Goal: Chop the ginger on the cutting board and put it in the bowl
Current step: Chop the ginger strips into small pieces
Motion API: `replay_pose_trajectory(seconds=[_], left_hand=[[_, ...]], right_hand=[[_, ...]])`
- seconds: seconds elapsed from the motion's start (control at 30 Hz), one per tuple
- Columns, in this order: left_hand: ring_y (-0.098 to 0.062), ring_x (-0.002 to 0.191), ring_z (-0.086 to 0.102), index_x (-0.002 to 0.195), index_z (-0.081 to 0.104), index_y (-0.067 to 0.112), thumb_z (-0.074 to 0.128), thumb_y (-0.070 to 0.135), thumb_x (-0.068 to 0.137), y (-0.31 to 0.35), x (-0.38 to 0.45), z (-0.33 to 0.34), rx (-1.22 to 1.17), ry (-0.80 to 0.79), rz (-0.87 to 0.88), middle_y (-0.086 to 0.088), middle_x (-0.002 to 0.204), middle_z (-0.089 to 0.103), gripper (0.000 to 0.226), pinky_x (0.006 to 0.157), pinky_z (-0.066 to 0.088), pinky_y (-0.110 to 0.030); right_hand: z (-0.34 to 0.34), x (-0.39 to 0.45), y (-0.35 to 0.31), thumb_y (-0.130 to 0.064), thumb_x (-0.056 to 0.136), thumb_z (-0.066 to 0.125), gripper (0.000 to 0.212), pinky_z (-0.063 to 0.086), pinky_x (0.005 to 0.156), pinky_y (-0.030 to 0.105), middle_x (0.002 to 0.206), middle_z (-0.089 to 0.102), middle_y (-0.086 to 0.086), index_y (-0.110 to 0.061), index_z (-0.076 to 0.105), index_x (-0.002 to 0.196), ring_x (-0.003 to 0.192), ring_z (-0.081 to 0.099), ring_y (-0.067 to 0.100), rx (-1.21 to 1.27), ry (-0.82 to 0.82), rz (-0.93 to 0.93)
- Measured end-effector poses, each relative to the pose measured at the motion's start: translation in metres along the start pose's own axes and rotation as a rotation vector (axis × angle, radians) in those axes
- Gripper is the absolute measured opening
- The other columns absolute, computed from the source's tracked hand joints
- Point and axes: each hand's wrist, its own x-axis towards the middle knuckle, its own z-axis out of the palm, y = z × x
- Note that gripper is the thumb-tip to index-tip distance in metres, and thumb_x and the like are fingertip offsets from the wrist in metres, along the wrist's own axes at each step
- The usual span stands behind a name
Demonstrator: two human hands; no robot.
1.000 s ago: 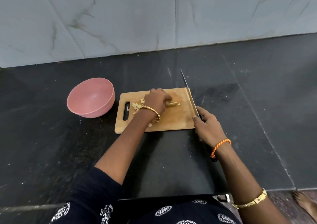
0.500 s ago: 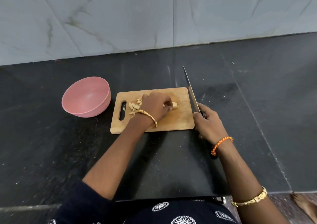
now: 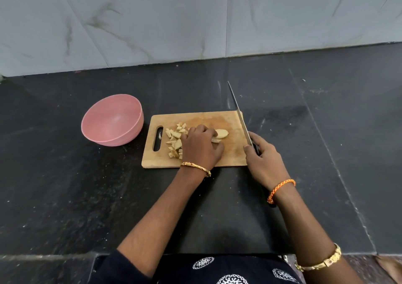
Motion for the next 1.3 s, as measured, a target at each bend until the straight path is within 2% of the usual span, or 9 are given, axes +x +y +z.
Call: replay_pose_trajectory(seconds=[0.1, 0.23, 0.37, 0.7, 0.8, 1.0, 1.1, 1.23, 1.3], left_hand=[[-0.021, 0.098, 0.053, 0.104, 0.068, 0.014, 0.064, 0.030, 0.084, -0.001, 0.001, 0.006, -0.108, 0.039, 0.001, -0.002, 0.100, 0.061, 0.025, 0.087, 0.041, -0.033], [-0.020, 0.093, 0.055, 0.111, 0.066, 0.010, 0.070, 0.020, 0.080, -0.005, 0.005, 0.005, -0.263, 0.058, -0.006, -0.006, 0.097, 0.060, 0.033, 0.080, 0.046, -0.028], [-0.020, 0.096, 0.052, 0.115, 0.065, 0.011, 0.075, 0.026, 0.075, -0.006, 0.010, -0.001, -0.278, 0.024, 0.016, -0.007, 0.103, 0.055, 0.043, 0.082, 0.048, -0.031], [-0.018, 0.089, 0.064, 0.109, 0.066, 0.008, 0.063, 0.001, 0.083, -0.014, 0.010, -0.011, -0.272, -0.088, -0.020, -0.009, 0.091, 0.070, 0.028, 0.085, 0.049, -0.026], [-0.015, 0.087, 0.064, 0.109, 0.067, 0.010, 0.063, 0.005, 0.084, -0.008, 0.008, -0.008, -0.262, -0.056, -0.034, -0.005, 0.086, 0.072, 0.026, 0.080, 0.044, -0.019], [-0.018, 0.100, 0.046, 0.115, 0.062, 0.019, 0.075, 0.041, 0.072, -0.004, 0.003, -0.001, -0.096, -0.018, 0.074, -0.003, 0.108, 0.052, 0.050, 0.087, 0.043, -0.032], [-0.020, 0.103, 0.046, 0.115, 0.063, 0.015, 0.071, 0.043, 0.076, -0.010, 0.008, 0.003, -0.112, -0.001, 0.061, -0.005, 0.109, 0.051, 0.049, 0.088, 0.044, -0.032], [-0.019, 0.102, 0.047, 0.110, 0.067, 0.014, 0.071, 0.039, 0.077, -0.015, 0.017, 0.004, -0.169, -0.038, 0.040, -0.003, 0.100, 0.054, 0.042, 0.079, 0.040, -0.025], [-0.019, 0.101, 0.049, 0.107, 0.069, 0.014, 0.072, 0.041, 0.075, -0.015, 0.021, 0.005, -0.195, -0.031, 0.033, -0.004, 0.097, 0.056, 0.042, 0.078, 0.040, -0.027]], right_hand=[[0.007, -0.007, 0.005, -0.022, 0.099, 0.042, 0.033, 0.037, 0.076, 0.019, 0.094, 0.063, -0.008, -0.025, 0.056, 0.129, 0.092, 0.055, 0.012, -0.054, 0.013, -0.037], [0.020, -0.011, 0.011, -0.022, 0.101, 0.036, 0.025, 0.037, 0.061, 0.029, 0.060, 0.046, 0.001, -0.010, 0.056, 0.090, 0.064, 0.045, 0.021, -0.057, 0.001, -0.053], [0.024, -0.014, 0.015, -0.023, 0.102, 0.031, 0.034, 0.031, 0.053, 0.030, 0.061, 0.043, 0.003, -0.016, 0.037, 0.069, 0.068, 0.041, 0.022, -0.102, -0.007, -0.021], [0.016, -0.009, 0.018, -0.027, 0.099, 0.033, 0.034, 0.050, 0.062, 0.048, 0.061, 0.043, 0.007, -0.013, 0.033, 0.068, 0.062, 0.045, 0.027, -0.067, 0.113, 0.020], [0.016, -0.007, 0.017, -0.028, 0.099, 0.034, 0.033, 0.050, 0.062, 0.048, 0.062, 0.044, 0.008, -0.012, 0.035, 0.070, 0.061, 0.044, 0.026, -0.058, 0.109, 0.026], [0.015, -0.007, 0.020, -0.030, 0.098, 0.035, 0.033, 0.050, 0.065, 0.050, 0.065, 0.047, 0.007, -0.014, 0.036, 0.069, 0.066, 0.049, 0.029, -0.064, 0.113, 0.059], [0.016, -0.009, 0.019, -0.029, 0.098, 0.034, 0.033, 0.049, 0.062, 0.046, 0.063, 0.045, 0.007, -0.015, 0.034, 0.068, 0.064, 0.046, 0.027, -0.054, 0.114, 0.046], [0.022, -0.012, 0.016, -0.024, 0.101, 0.034, 0.035, 0.035, 0.051, 0.018, 0.058, 0.039, 0.003, -0.014, 0.032, 0.067, 0.058, 0.037, 0.020, -0.098, 0.082, 0.000], [0.025, -0.013, 0.014, -0.023, 0.101, 0.033, 0.035, 0.031, 0.047, 0.017, 0.058, 0.040, 0.003, -0.014, 0.033, 0.067, 0.057, 0.035, 0.017, -0.145, 0.057, -0.009]])
